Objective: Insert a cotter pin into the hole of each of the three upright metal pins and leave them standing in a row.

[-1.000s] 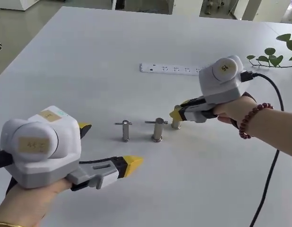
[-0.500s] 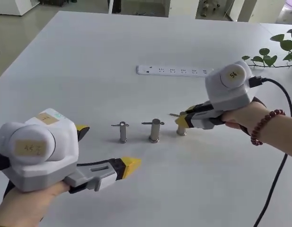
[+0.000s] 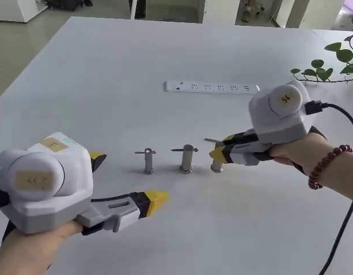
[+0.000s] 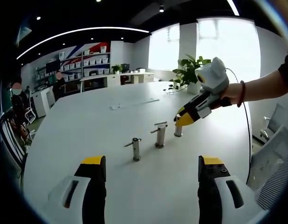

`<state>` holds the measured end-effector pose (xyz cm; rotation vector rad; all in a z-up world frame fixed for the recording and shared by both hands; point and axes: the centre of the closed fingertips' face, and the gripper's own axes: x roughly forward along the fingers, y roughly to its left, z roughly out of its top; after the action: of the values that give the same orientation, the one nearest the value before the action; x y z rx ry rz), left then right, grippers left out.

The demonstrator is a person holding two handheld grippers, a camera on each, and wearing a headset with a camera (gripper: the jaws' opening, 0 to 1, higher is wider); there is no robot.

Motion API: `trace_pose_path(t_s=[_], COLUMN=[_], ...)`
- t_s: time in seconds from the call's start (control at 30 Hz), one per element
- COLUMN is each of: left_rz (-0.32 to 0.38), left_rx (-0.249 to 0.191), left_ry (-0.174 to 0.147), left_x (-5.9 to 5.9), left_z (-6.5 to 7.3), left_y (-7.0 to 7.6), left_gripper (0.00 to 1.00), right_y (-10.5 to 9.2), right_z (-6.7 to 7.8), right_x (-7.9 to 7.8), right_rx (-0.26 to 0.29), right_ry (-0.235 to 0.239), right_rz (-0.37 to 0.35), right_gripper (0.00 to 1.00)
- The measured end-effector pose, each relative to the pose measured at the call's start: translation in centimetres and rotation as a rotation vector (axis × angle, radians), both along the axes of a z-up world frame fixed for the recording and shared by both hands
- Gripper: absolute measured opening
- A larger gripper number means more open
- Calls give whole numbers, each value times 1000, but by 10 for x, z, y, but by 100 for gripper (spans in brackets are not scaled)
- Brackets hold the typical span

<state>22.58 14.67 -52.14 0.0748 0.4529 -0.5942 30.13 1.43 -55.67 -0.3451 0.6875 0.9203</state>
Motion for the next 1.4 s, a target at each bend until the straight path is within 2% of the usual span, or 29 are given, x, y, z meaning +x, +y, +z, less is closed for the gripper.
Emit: trace_pose_path(t_s=[0.1,0.3,0.5,0.7,1.03,1.4], left_rz=[1,-1,3,-1,-8,-11], left_rx=[1,1,-1,0,-3,-1], left_ry=[-1,-2,0,5,7,8], left_x=[-1,-3,-6,-8,-9,-10], left_z=[0,1,0,-1,-2,-2], left_y=[0,0,0,-1,-4,-4], left_gripper=[81,81,81,80,80,80], right_y=[4,13,22,27,35,45], right_z=[-1,1,2,-4,-9,-14], right_x=[-8,-19,-27,-30,-31,-37], right_rx=[-20,-1,-2,-19,9,30], right_ry=[-15,0,-10,-26,-6,-1], right_rz=[1,-1,6,-23,-75,-53], right_gripper=[8,8,8,8,8,8])
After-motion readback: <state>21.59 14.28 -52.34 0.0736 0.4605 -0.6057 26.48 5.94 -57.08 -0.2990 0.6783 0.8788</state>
